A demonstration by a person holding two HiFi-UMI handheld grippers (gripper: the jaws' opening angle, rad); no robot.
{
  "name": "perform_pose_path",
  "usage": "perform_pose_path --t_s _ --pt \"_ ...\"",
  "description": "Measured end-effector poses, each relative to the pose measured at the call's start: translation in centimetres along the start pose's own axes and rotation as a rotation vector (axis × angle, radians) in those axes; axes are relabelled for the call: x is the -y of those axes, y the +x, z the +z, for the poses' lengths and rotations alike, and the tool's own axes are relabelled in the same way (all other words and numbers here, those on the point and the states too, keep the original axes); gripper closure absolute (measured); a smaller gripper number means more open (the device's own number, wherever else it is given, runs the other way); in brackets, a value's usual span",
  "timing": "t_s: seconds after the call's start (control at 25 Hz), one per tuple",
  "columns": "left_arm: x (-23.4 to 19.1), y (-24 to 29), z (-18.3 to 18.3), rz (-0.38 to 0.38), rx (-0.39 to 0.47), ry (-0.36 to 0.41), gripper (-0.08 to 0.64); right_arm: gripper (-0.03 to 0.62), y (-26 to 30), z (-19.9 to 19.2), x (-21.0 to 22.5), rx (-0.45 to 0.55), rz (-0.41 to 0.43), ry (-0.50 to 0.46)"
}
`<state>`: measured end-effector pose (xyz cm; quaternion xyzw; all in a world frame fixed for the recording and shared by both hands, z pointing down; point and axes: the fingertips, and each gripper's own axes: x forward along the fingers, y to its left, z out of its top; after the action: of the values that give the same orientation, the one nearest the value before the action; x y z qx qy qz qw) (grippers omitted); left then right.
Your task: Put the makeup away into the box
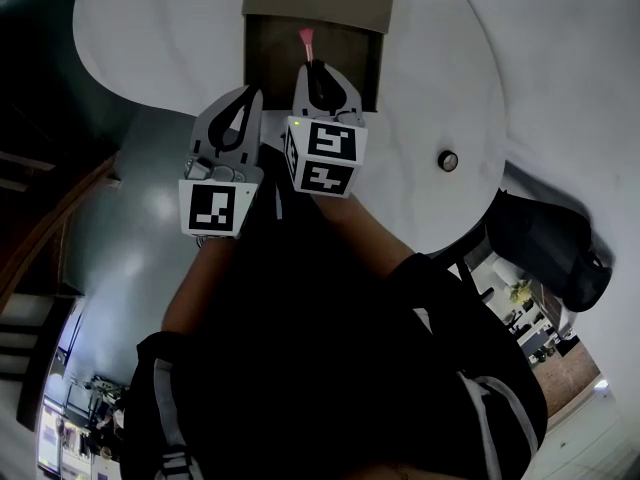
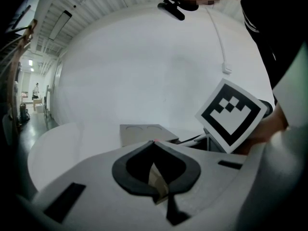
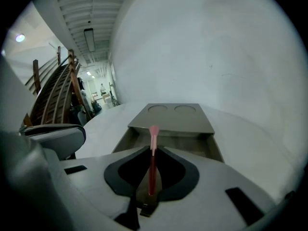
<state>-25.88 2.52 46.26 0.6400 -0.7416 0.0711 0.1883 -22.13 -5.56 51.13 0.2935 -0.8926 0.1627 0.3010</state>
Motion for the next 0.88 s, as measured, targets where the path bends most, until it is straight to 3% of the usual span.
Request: perform_pose_path --t_s 0.48,0.64,0.88 --pt "-1.5 1.0 -1.7 -0.002 -0.041 -0.04 0.554 0.525 2.6 -1.2 -0.8 -0.098 -0.017 0.001" --pt "-1.2 1.0 -1.5 -0.006 -0.036 -0.033 0.554 0.379 2.5 -1.1 -1.8 -0.098 0.038 0.019" --pt "-0.2 0.5 -0.9 -0.013 -0.023 -0.004 0.554 0.382 1.3 -0.8 -0.9 -0.055 0.038 0.059"
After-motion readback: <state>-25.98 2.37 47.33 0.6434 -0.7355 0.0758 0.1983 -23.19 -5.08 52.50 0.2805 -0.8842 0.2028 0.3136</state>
